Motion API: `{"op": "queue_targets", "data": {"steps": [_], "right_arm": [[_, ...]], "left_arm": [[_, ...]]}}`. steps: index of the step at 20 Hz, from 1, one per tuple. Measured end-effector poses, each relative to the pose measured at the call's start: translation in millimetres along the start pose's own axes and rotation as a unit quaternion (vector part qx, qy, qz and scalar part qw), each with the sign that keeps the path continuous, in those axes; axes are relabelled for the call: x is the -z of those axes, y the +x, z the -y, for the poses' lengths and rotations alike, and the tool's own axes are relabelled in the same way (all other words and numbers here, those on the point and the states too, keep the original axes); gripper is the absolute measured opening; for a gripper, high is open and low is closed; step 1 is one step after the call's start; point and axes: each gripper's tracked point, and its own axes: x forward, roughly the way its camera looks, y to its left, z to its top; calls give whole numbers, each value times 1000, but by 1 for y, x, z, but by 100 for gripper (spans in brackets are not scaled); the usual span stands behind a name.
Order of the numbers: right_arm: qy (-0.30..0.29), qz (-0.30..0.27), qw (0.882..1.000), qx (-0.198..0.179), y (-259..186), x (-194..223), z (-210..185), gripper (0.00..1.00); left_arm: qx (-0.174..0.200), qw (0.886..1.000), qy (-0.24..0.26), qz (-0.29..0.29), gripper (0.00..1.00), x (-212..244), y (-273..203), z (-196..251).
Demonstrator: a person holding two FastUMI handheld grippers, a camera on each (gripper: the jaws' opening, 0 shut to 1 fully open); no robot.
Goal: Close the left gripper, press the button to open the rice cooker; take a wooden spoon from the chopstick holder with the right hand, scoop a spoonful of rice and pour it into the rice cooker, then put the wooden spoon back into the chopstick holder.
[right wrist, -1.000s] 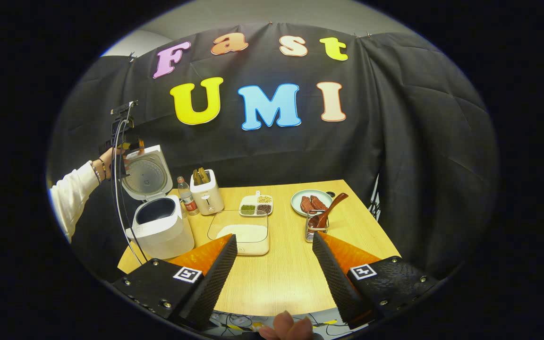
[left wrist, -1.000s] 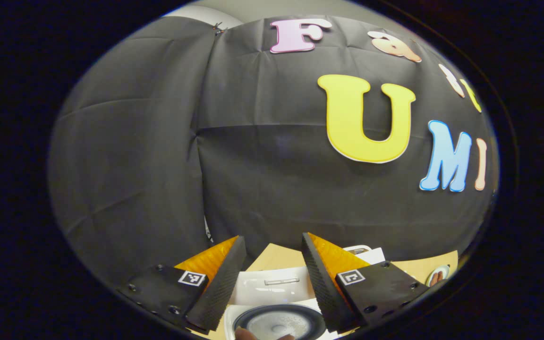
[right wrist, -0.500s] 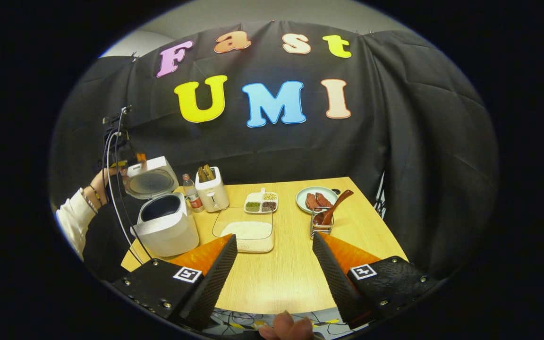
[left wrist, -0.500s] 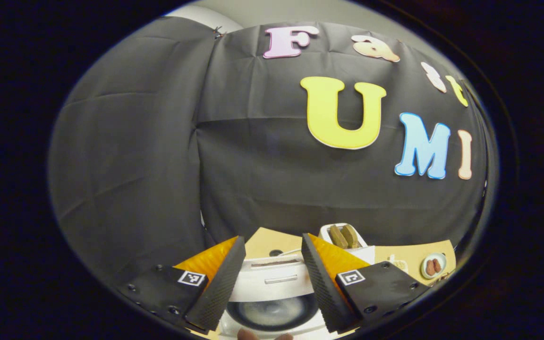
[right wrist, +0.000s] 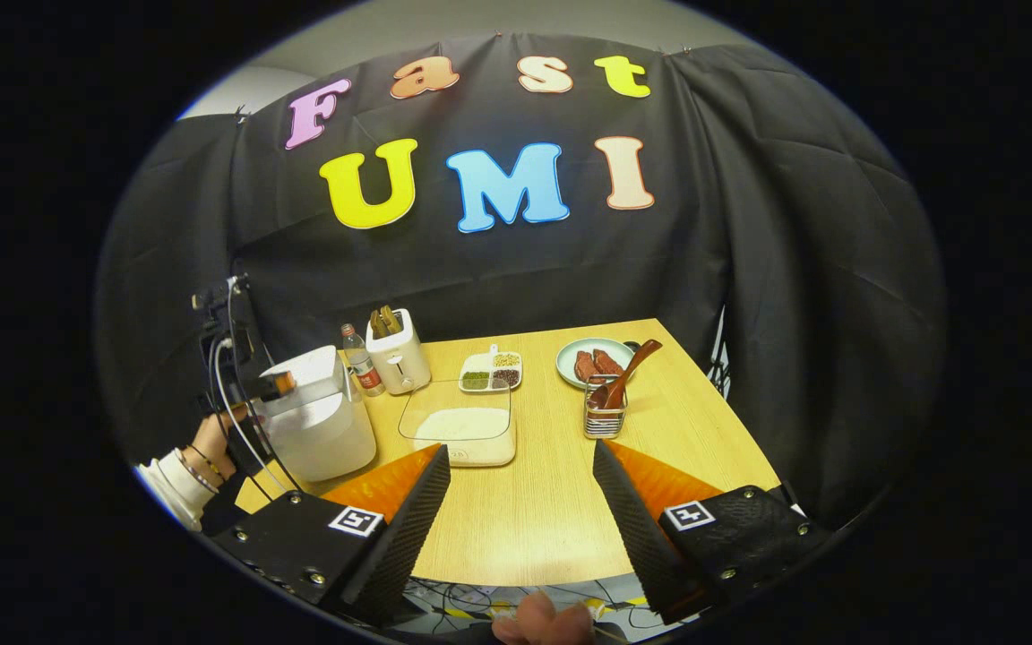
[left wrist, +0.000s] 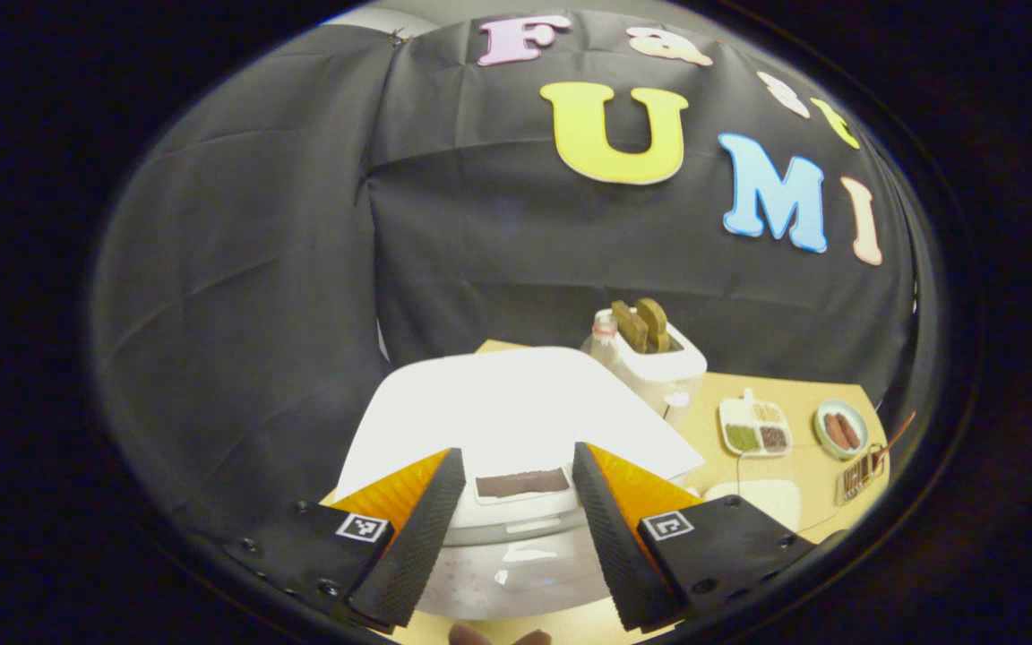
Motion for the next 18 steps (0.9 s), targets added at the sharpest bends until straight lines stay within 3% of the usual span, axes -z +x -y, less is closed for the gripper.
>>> {"op": "queue_targets", "data": {"steps": [8,13,16,18], "right_arm": [[-11,-6,1000,-12,0,9,-10,98],[0,9,1000,-11,2,-2,0,98],[2,9,1000,-10,7,-7,7,98],[2,17,1000,-8,11,-19,13,98]], "left_arm": [[-22,1000,-10,17,94,15,-3,0],[35,995,-94,-7,94,10,-39,6],[50,996,-67,35,100,-17,-83,16],[90,994,-38,56,97,-34,-121,43]]}}
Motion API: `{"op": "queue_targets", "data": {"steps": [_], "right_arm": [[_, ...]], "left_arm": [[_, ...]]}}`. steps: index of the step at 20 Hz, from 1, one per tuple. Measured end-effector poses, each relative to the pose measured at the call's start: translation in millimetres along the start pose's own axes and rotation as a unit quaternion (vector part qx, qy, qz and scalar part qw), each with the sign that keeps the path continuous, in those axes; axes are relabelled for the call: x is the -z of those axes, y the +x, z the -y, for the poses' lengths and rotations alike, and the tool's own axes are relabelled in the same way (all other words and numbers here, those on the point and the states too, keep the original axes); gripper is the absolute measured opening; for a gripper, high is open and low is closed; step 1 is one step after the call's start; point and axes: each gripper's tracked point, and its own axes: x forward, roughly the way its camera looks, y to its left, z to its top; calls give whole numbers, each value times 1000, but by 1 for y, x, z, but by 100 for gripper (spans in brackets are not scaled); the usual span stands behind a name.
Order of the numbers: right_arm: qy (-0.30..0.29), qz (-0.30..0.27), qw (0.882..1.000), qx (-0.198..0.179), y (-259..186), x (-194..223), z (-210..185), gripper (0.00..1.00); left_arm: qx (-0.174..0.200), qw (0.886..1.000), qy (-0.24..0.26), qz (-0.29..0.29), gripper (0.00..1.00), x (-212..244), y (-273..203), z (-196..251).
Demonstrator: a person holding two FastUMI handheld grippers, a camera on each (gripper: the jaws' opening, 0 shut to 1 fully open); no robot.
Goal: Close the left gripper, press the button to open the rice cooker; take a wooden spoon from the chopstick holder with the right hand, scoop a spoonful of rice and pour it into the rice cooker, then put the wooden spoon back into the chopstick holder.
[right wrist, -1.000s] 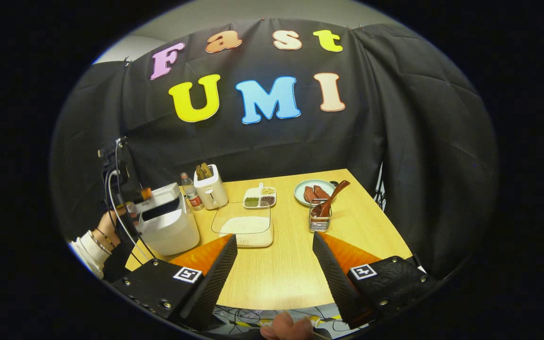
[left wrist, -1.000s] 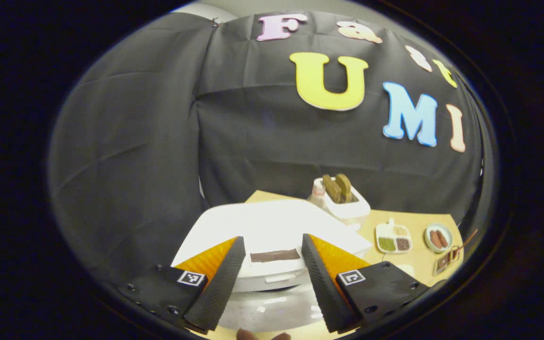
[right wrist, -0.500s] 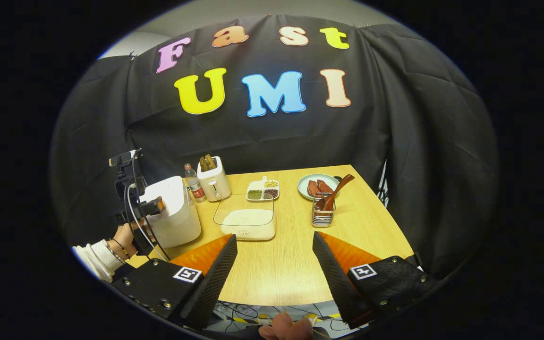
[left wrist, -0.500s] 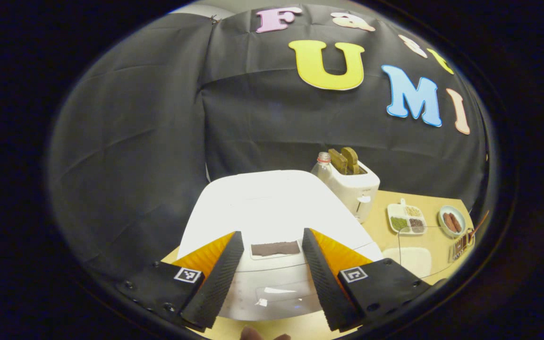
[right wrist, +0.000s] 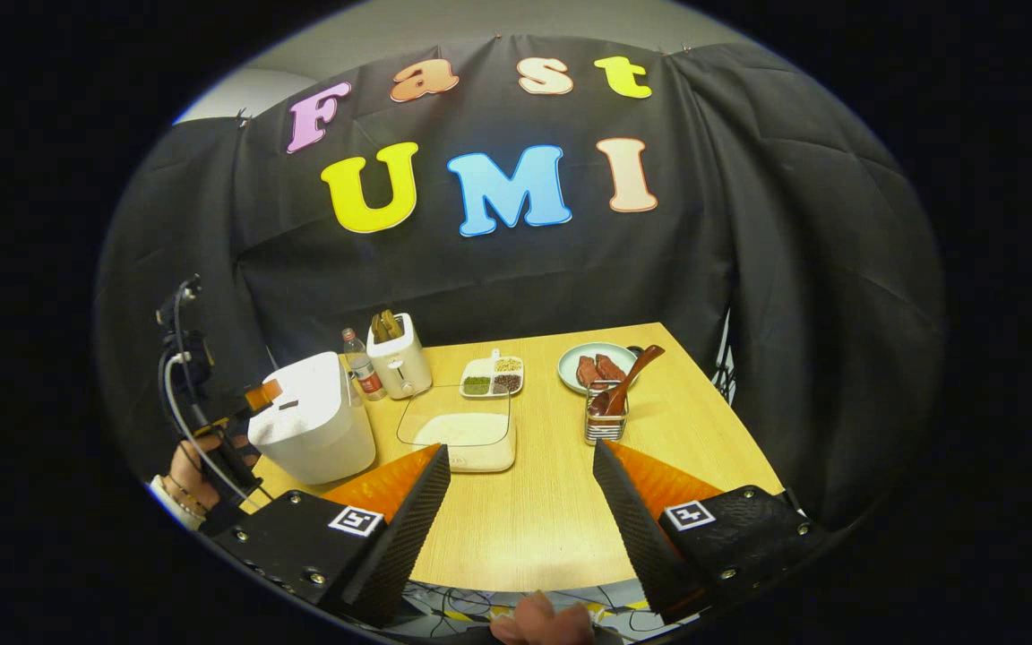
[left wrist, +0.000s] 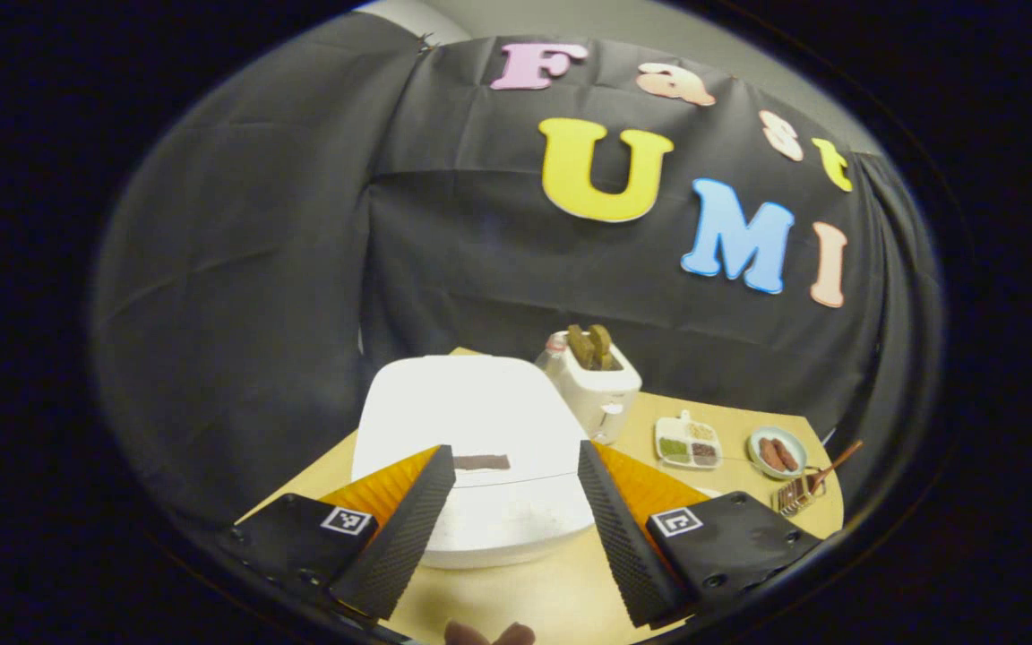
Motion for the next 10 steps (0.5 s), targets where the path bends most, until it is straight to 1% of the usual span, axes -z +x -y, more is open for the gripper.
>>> {"op": "queue_targets", "data": {"steps": [1,2,3,6,7,8,10], "right_arm": [[0,6,1000,1,2,-8,2,98],[0,14,1000,2,3,-14,5,98],[2,23,1000,5,5,-23,8,98],[1,62,998,18,1,-57,24,98],[-3,82,996,21,-2,-73,28,98],[-7,104,994,22,-10,-88,35,98],[-21,144,989,22,-24,-120,49,98]], "left_arm": [[19,1000,9,12,100,-9,-15,16],[40,999,11,30,97,-21,-31,36],[64,997,9,44,100,-30,-50,57],[117,992,-5,54,100,-46,-92,112],[130,990,-8,61,94,-55,-107,127],[139,988,-8,72,93,-67,-122,140],[141,985,-8,102,93,-88,-162,159]]}}
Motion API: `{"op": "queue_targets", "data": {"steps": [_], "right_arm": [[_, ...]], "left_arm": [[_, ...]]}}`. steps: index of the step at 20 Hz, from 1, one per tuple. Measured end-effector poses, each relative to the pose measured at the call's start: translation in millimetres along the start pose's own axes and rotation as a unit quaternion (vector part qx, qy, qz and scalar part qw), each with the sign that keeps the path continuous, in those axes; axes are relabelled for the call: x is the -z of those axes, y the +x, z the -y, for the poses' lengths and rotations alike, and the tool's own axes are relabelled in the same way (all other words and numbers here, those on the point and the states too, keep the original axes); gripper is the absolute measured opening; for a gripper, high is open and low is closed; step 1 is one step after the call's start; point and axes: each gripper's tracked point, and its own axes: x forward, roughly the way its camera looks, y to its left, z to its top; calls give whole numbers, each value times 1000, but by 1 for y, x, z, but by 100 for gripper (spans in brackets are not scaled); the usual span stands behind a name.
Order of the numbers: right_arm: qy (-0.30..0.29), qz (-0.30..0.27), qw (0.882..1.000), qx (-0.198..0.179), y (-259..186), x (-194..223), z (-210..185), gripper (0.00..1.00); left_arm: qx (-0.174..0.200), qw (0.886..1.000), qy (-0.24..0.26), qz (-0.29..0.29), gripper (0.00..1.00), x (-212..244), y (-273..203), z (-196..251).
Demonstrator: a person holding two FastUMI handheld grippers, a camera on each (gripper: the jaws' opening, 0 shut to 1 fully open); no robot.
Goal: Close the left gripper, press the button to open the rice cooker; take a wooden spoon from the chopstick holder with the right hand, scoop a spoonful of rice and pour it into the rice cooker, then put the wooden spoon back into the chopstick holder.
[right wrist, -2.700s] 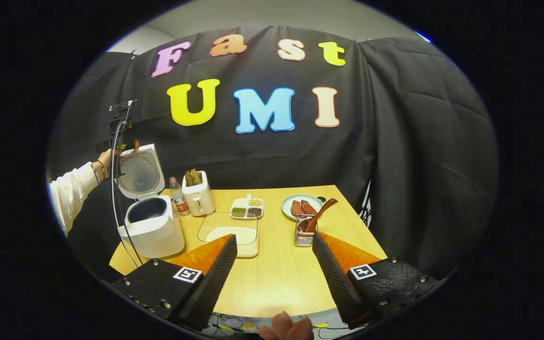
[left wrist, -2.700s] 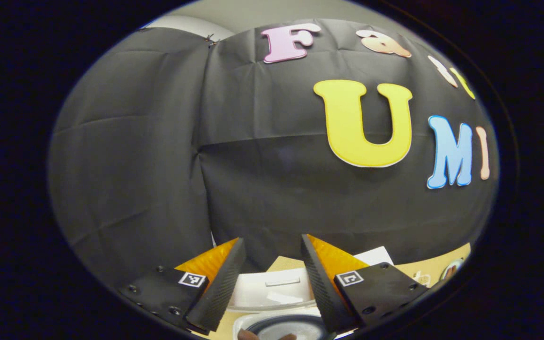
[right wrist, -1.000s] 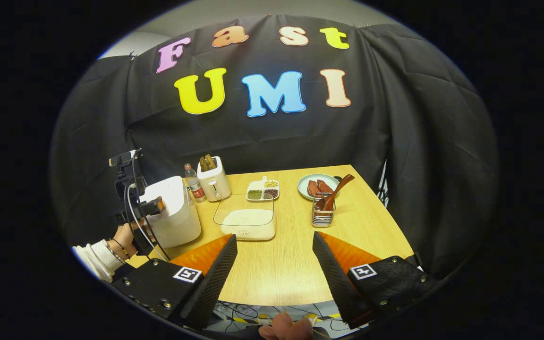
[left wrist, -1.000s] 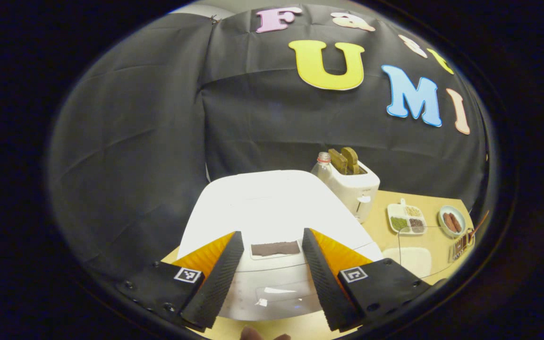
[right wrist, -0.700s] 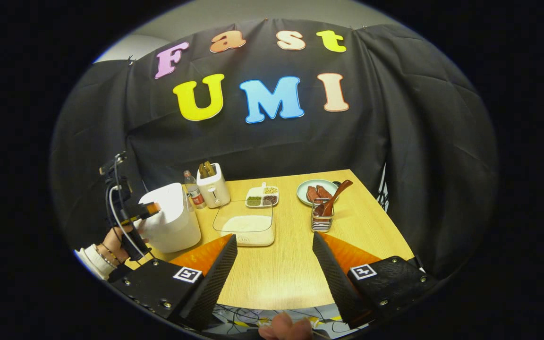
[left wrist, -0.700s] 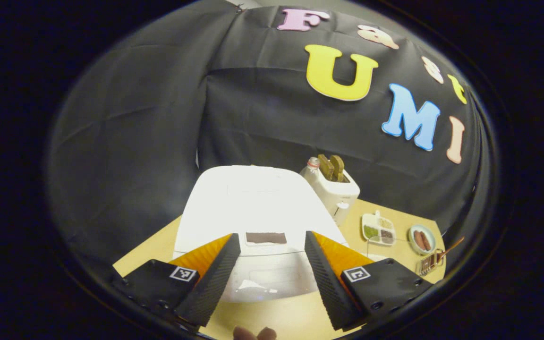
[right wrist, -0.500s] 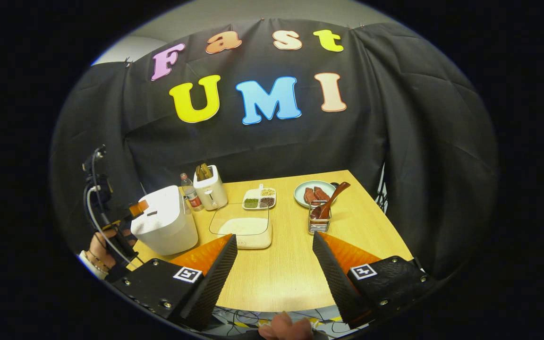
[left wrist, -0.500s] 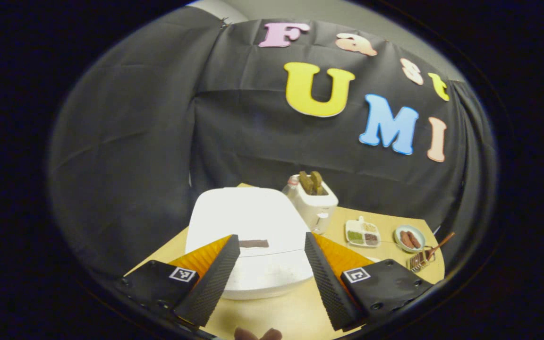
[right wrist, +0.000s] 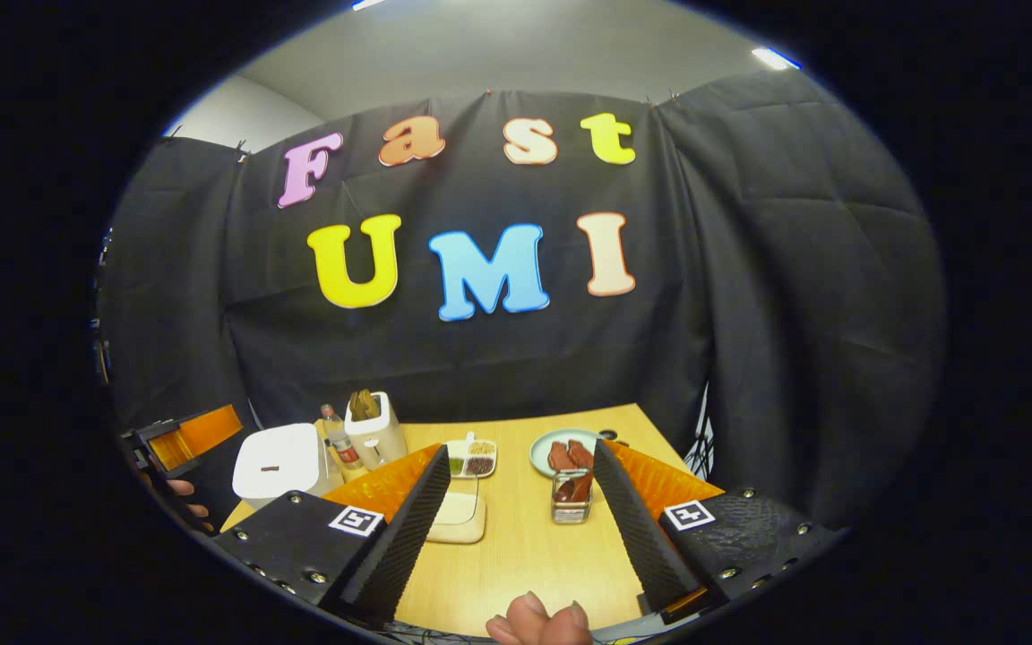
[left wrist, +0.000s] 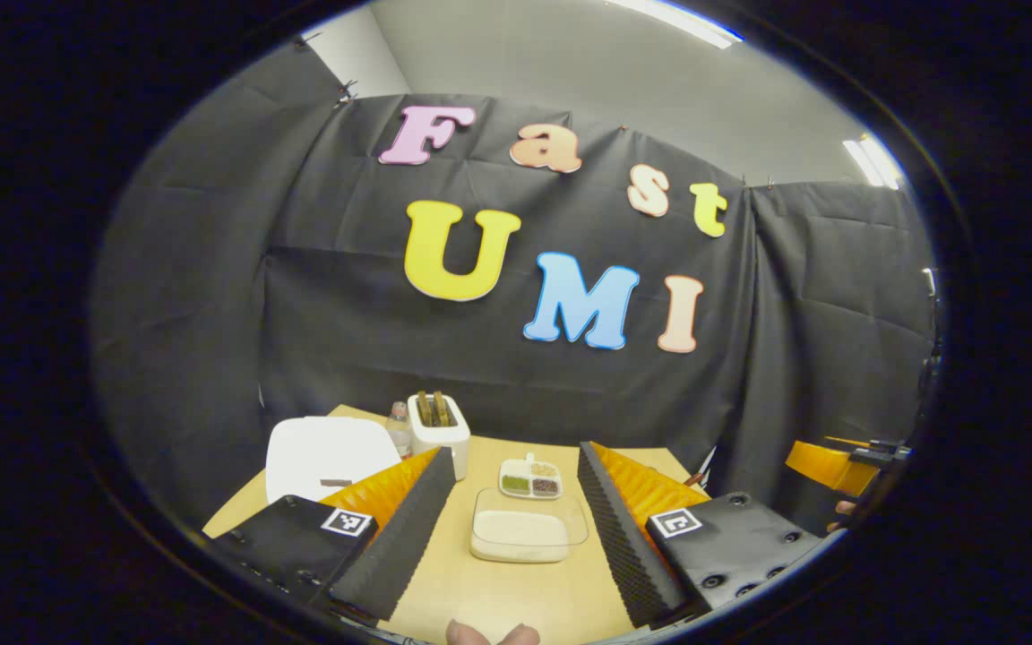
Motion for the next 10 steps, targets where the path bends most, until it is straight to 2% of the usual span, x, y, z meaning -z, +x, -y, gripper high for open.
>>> {"op": "queue_targets", "data": {"steps": [1,2,4,6,7,10], "right_arm": [[-4,14,1000,-1,-3,-13,7,98],[-7,25,1000,0,-6,-28,17,98],[-6,40,999,4,-15,-51,38,98],[-9,56,998,-6,-24,-72,53,98],[-15,65,998,-8,-27,-77,62,98],[-28,72,996,-33,-33,-79,72,98]], "left_arm": [[-2,1000,0,15,97,-16,-17,16],[-4,1000,-3,31,93,-28,-32,31],[-1,998,-5,57,92,-47,-55,63],[-7,997,-1,71,96,-56,-70,89],[-13,997,2,71,92,-56,-77,99],[-49,996,28,71,92,-60,-94,118]]}}
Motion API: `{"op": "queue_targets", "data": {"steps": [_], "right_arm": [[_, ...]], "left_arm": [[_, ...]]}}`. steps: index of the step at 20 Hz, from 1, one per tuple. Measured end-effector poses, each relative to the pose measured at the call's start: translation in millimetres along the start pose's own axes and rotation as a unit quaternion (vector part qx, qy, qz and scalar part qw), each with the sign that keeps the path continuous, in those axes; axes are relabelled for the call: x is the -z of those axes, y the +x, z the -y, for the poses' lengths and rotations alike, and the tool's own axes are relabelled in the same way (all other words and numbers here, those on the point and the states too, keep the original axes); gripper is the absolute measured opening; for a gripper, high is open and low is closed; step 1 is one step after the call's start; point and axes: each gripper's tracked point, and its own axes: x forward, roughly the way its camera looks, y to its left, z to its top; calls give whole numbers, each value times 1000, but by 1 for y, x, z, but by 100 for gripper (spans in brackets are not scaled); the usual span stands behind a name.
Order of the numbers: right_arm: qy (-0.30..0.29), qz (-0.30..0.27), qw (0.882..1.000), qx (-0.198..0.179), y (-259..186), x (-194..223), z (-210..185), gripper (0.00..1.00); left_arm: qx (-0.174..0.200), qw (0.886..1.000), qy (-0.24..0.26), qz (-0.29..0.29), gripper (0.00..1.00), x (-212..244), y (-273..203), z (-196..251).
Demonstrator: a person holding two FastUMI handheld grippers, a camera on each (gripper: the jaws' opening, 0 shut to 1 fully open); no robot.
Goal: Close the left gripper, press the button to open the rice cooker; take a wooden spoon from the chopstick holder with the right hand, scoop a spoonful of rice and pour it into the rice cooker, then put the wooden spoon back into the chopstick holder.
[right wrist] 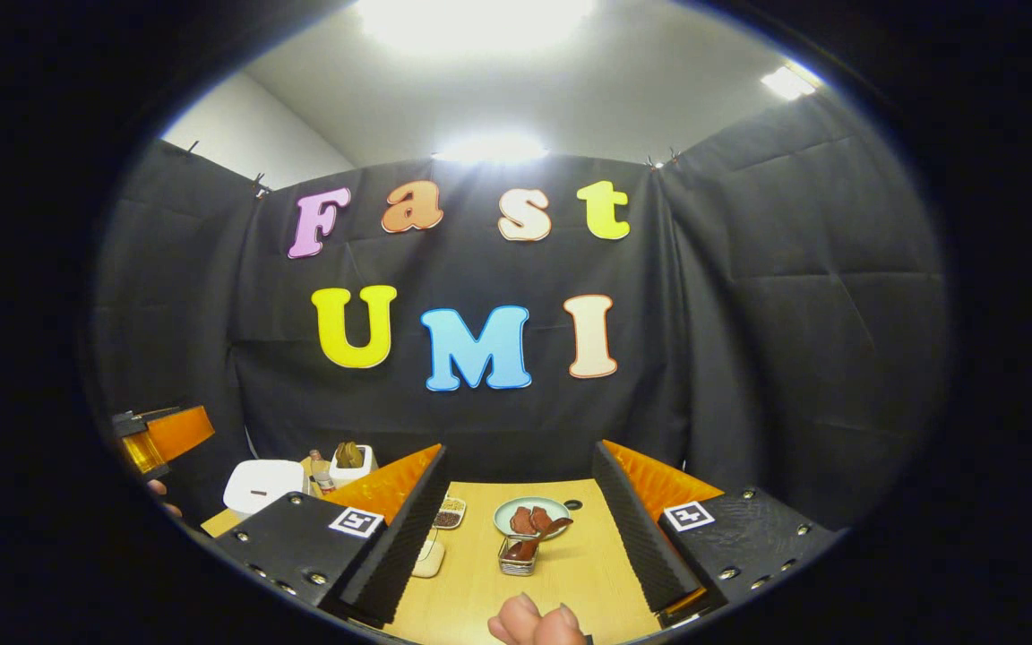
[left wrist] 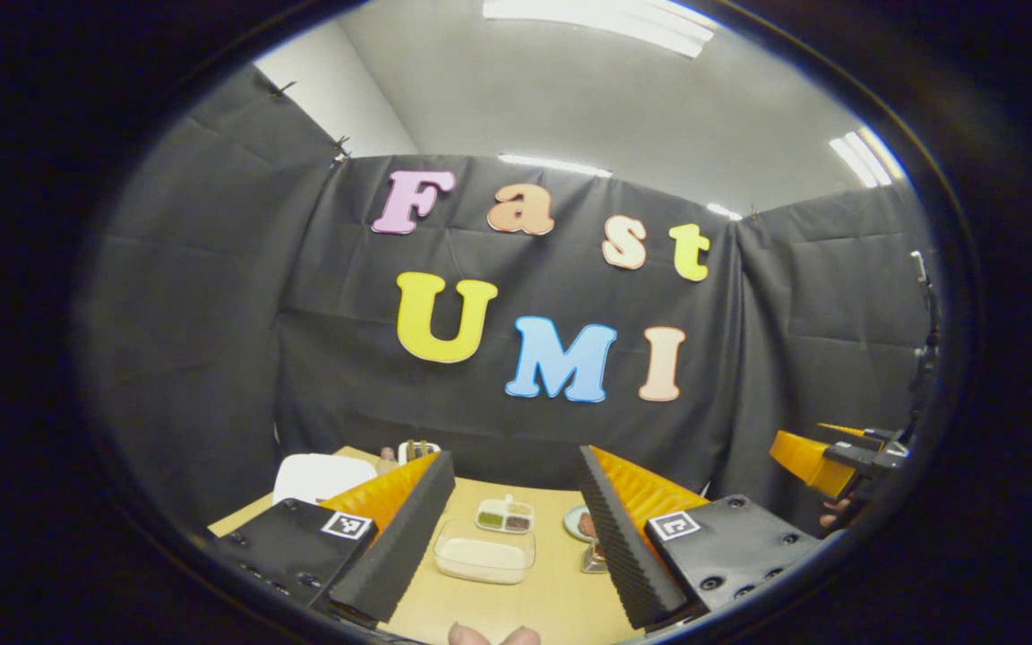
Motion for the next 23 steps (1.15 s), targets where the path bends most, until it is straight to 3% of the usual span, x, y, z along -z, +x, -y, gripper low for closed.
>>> {"op": "queue_targets", "data": {"steps": [4,7,13,14,15,23], "right_arm": [[13,-11,999,-34,-4,3,-3,98],[31,-1,998,-46,-6,-10,-10,98],[17,1,998,-60,-2,-12,-35,98],[14,2,998,-61,-2,-12,-40,93],[8,0,998,-62,-1,-10,-44,98],[-10,-3,998,-63,-2,-9,-80,98]], "left_arm": [[0,999,29,39,92,-40,-25,30],[-20,997,56,55,92,-50,-40,18],[-19,998,34,56,94,-54,-51,-6],[-22,998,33,58,92,-56,-53,-12],[-24,998,28,59,92,-58,-54,-16],[-27,998,12,61,92,-61,-54,-61]]}}
